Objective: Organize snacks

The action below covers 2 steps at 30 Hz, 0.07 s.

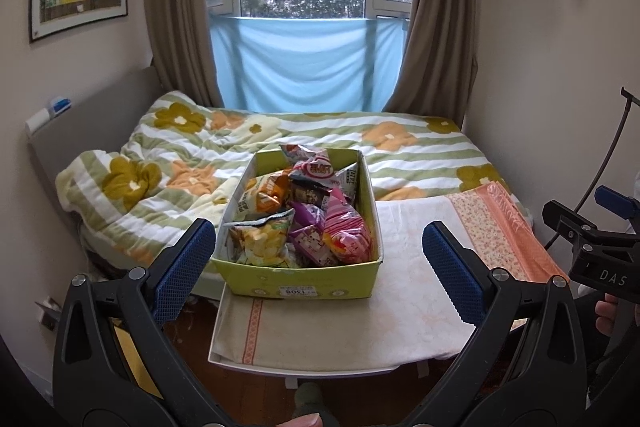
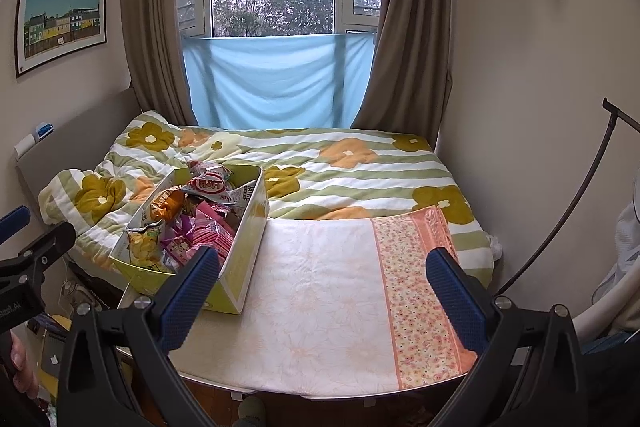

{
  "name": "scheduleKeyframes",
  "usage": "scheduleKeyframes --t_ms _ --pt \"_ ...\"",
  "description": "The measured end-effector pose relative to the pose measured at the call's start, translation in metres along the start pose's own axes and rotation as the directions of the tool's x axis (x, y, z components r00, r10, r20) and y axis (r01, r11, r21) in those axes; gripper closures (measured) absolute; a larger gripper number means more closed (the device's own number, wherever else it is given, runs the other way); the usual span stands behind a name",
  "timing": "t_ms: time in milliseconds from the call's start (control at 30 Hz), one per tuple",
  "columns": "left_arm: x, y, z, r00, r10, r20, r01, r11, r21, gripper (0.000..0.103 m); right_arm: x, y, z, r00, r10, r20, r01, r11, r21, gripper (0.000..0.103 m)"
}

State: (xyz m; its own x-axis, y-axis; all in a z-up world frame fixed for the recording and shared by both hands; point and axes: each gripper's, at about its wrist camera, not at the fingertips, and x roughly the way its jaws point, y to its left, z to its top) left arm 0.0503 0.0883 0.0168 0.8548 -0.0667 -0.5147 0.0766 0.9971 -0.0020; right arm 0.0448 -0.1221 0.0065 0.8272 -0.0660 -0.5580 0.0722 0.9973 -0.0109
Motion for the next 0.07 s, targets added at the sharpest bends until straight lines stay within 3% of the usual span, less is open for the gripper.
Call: scheduleKeyframes --t_ms 67 --pt "0.0002 0.0 -0.0006 1.0 0.013 -0.005 -0.013 1.0 0.004 0.0 0.0028 0.0023 0.0 1.0 0.008 -0.009 -0.008 1.0 -0.005 0.0"
